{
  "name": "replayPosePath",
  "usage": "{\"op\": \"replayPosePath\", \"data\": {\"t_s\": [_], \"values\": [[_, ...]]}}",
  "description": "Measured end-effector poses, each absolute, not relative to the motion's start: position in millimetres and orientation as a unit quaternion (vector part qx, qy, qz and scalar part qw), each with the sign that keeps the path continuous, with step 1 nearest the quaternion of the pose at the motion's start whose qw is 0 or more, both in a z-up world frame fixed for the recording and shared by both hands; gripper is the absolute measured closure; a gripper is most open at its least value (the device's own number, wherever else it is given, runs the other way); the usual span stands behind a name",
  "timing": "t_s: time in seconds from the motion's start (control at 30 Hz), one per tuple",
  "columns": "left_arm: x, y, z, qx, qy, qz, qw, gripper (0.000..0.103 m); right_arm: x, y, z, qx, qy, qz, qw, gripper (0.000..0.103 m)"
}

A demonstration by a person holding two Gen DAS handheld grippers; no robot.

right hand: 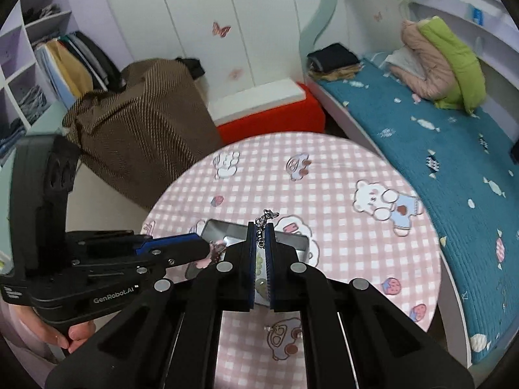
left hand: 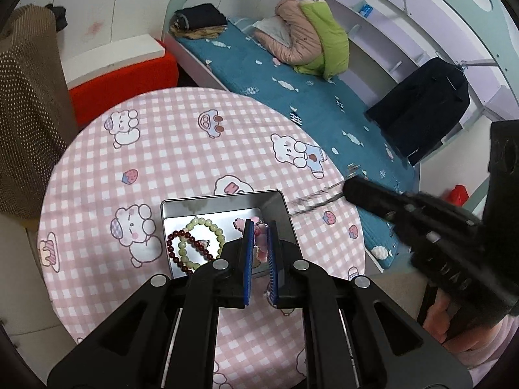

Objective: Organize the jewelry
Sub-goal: 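Carry both keychains over the grey tray and open both tools, then withdraw both tools and move the right tool toward the pearl earrings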

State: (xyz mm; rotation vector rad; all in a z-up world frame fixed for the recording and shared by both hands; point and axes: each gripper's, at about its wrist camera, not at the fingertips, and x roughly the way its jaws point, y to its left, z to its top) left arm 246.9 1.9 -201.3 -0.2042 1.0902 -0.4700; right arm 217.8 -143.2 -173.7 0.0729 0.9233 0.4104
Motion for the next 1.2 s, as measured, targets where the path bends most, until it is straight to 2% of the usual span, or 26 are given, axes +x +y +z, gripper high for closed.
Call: {"op": "replayPosePath", "data": {"t_s": [0.33,0.43,0.5,0.53,0.57,0.6,0.9,1.2], "values": [[276.9,-6.9,-243.7,-0.101,0.556,-0.203,0.799,0.094,246.1,-140.5,-231.6,0.037,0.5,0.203,0.841,0.098],[281.4,-9.0,-251.3,-0.1,0.569,-0.202,0.791,0.093,248.0,-141.4,-233.6,0.036,0.505,0.204,0.838,0.094],[282.6,-10.8,-254.2,-0.095,0.575,-0.199,0.788,0.089,248.6,-145.1,-231.8,0.041,0.506,0.199,0.838,0.08],[282.5,-11.0,-254.4,-0.094,0.576,-0.198,0.787,0.078,248.1,-146.7,-230.0,0.037,0.505,0.192,0.841,0.068],[282.7,-10.6,-254.5,-0.094,0.575,-0.197,0.789,0.074,247.8,-148.1,-228.5,0.034,0.502,0.187,0.844,0.063],[282.4,-9.7,-254.5,-0.094,0.574,-0.195,0.79,0.07,247.0,-150.6,-226.3,0.035,0.498,0.184,0.846,0.063],[273.8,-7.6,-250.3,-0.089,0.573,-0.198,0.79,0.07,239.0,-167.8,-220.7,0.048,0.495,0.155,0.854,0.06],[250.7,-13.3,-239.4,-0.076,0.564,-0.212,0.795,0.07,217.4,-181.2,-222.4,0.055,0.494,0.127,0.858,0.052]]}}
